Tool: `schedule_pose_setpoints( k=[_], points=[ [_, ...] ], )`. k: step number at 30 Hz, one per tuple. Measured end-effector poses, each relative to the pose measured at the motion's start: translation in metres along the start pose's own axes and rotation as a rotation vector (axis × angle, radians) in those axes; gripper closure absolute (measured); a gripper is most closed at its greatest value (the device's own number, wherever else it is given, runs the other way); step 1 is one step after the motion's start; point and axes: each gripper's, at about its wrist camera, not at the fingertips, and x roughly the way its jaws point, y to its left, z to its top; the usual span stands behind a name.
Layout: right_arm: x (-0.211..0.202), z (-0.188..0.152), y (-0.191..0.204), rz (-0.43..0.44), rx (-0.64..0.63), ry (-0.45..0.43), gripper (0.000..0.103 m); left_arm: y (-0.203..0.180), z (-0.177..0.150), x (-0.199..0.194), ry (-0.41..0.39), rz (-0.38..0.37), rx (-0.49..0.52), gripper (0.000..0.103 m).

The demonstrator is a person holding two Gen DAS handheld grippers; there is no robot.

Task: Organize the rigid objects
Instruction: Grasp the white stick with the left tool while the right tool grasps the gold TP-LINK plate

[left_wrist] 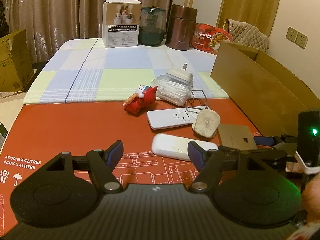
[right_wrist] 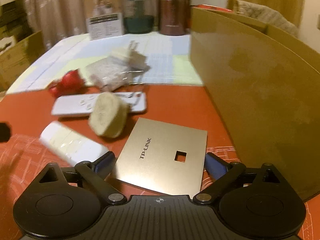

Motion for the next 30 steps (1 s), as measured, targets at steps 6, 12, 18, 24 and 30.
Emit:
schedule_pose_setpoints(
  k=[6,12,18,24,30],
  points=[
    [-0.019,-0.015,0.021,0.101,-0.098,0.042,0.013,0.004,-0.006,-0.001,0.025,0.010,-0.013,0.036],
    [-0.035,-0.031,0.043,0.240,-0.213,0.048,0.014,0.001,-0.014,0.007,0.062,0.005,-0.001,0.036],
    [-0.033,-0.023,0.020,0.132,-0.120,0.034,0.014,-0.019,-0.016,0.029,0.072,-0.020,0.080,0.037],
    [-0.031,-0.027,0.009,0.096,-0.112,0.010,0.014,-0.030,-0.020,0.061,0.101,-0.011,0.162,0.047],
    [-0.028,-0.027,0.004,0.069,-0.081,-0.018,0.012,-0.032,-0.019,0.067,0.088,-0.002,0.187,0.067]
  ],
)
